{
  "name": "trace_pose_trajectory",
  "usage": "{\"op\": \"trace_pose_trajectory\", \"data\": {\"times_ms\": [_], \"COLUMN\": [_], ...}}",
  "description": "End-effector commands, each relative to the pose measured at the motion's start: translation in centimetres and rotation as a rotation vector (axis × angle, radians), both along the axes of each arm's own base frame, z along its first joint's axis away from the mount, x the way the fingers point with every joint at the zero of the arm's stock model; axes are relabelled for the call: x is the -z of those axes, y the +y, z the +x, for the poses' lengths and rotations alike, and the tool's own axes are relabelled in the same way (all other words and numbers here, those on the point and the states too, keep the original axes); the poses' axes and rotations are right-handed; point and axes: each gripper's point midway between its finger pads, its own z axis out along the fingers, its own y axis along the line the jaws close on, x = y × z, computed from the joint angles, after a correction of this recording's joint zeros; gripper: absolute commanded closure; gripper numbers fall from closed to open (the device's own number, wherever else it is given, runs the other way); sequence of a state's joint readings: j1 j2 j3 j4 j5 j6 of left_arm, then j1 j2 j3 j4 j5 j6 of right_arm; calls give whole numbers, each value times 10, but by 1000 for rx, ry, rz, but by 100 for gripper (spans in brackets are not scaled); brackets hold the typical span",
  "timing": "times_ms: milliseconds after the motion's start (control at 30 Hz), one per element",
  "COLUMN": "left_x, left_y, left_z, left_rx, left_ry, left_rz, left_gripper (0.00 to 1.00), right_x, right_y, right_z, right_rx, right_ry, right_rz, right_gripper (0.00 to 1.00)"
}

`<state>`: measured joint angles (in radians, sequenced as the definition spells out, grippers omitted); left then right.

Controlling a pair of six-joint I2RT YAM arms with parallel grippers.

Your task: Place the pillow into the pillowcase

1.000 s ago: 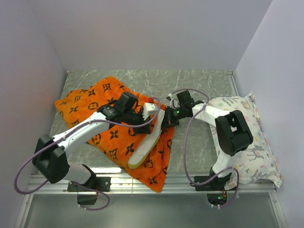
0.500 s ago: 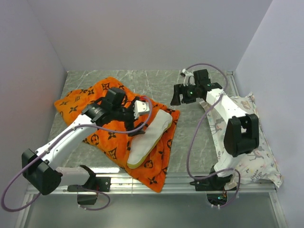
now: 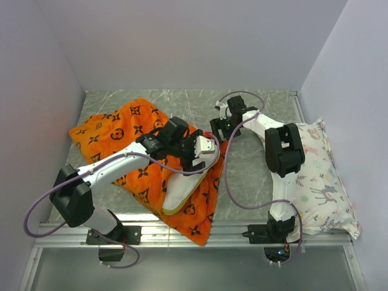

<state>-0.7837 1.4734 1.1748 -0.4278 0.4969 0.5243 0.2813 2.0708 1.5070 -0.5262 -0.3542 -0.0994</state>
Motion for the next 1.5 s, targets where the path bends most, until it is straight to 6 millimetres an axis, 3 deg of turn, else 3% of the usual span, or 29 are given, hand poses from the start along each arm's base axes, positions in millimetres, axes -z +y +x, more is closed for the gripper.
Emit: {"op": "trace_pose_trajectory", "data": {"times_ms": [0,133,167,233,267,367,500,567,667,700,800,833,1033,1133,1233,1367,1400,1467], "left_x": [-8,7,9,17,19,38,65,83,102,106,109,110,98,90,93,100,112,111], "left_y": [-10,-20,-23,-32,-35,-43,-40,-28,-11,-3,29,46,116,139,156,164,165,163], "left_z": [13,16,16,20,23,38,61,74,83,83,98,106,142,146,141,154,156,169], "left_rx": [5,1,3,-9,-15,-78,-175,-235,-280,-290,-366,-397,-538,-549,-553,-624,-630,-687], "left_ry": [-96,-178,-196,-249,-262,-302,-345,-378,-376,-361,-357,-350,-352,-372,-388,-413,-388,-377], "left_rz": [-13,44,51,72,75,115,177,252,336,367,435,471,588,615,672,696,719,695], "left_gripper": [1,1,1,1,1,1,1,4,45,67,95,99,100,100,100,100,100,100], "right_x": [7,26,27,30,30,20,1,-15,-21,-17,-19,-19,-36,-46,-54,-56,-55,-55], "right_y": [4,-6,-6,-2,0,8,9,6,-6,-12,-39,-47,-98,-119,-134,-142,-143,-143], "right_z": [-14,-34,-39,-53,-58,-72,-93,-97,-111,-119,-128,-132,-144,-149,-152,-154,-154,-153], "right_rx": [-39,-47,-59,-77,-81,-85,-77,-77,-73,-68,-28,-16,56,79,93,95,97,100], "right_ry": [40,151,165,218,239,295,309,269,258,271,254,260,249,243,235,230,232,232], "right_rz": [-69,-120,-116,-78,-59,25,100,120,102,86,32,21,-11,-25,-36,-55,-58,-57], "right_gripper": [14,28,42,55,76,100,100,100,100,100,100,100,100,100,100,100,100,100]}}
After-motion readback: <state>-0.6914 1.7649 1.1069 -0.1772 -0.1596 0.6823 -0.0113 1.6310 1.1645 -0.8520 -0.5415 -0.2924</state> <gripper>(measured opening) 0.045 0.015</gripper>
